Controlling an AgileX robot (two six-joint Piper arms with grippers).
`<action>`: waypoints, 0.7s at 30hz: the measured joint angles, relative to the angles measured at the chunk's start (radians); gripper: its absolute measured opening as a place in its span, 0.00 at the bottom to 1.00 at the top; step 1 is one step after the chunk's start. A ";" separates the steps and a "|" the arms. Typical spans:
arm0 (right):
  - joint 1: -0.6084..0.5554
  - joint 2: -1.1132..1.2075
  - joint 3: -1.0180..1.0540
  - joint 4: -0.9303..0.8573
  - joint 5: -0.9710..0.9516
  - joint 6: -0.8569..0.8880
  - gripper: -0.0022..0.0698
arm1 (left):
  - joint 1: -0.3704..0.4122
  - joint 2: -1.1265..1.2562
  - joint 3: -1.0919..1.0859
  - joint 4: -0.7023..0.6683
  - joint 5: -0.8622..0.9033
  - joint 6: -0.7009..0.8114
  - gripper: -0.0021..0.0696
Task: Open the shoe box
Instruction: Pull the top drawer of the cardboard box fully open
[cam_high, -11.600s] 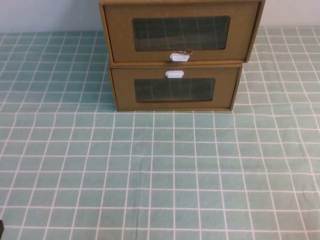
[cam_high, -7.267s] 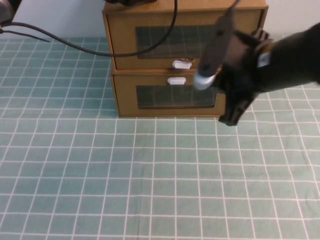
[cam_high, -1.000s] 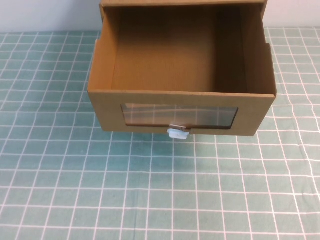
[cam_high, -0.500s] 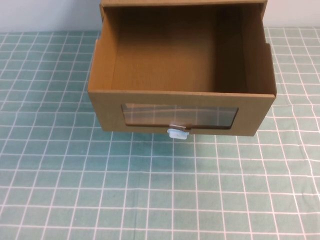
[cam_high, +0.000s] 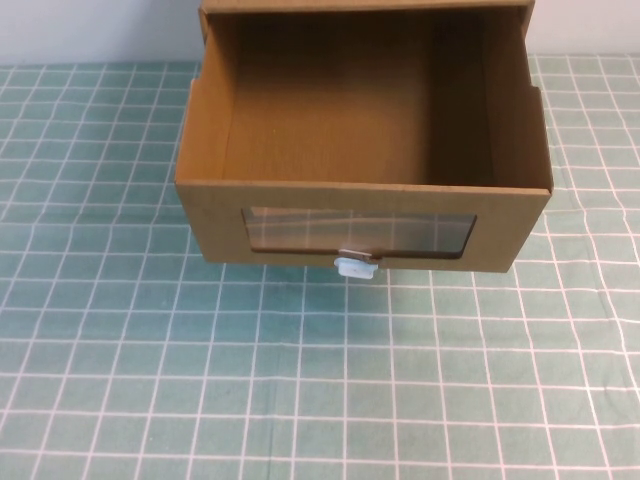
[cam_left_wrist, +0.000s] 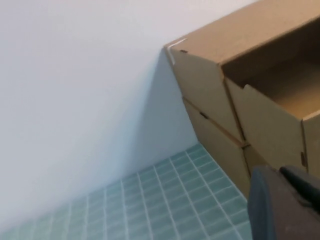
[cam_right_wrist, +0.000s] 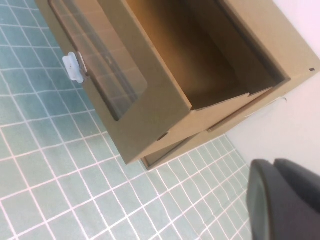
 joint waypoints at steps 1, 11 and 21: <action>0.000 0.000 0.000 0.000 0.000 0.000 0.01 | 0.000 -0.022 0.035 0.016 -0.019 -0.056 0.02; 0.000 0.000 0.000 0.000 0.000 0.000 0.01 | 0.000 -0.192 0.395 0.203 -0.047 -0.484 0.02; 0.000 0.000 0.000 -0.002 0.002 0.000 0.01 | 0.000 -0.199 0.472 0.206 0.046 -0.588 0.02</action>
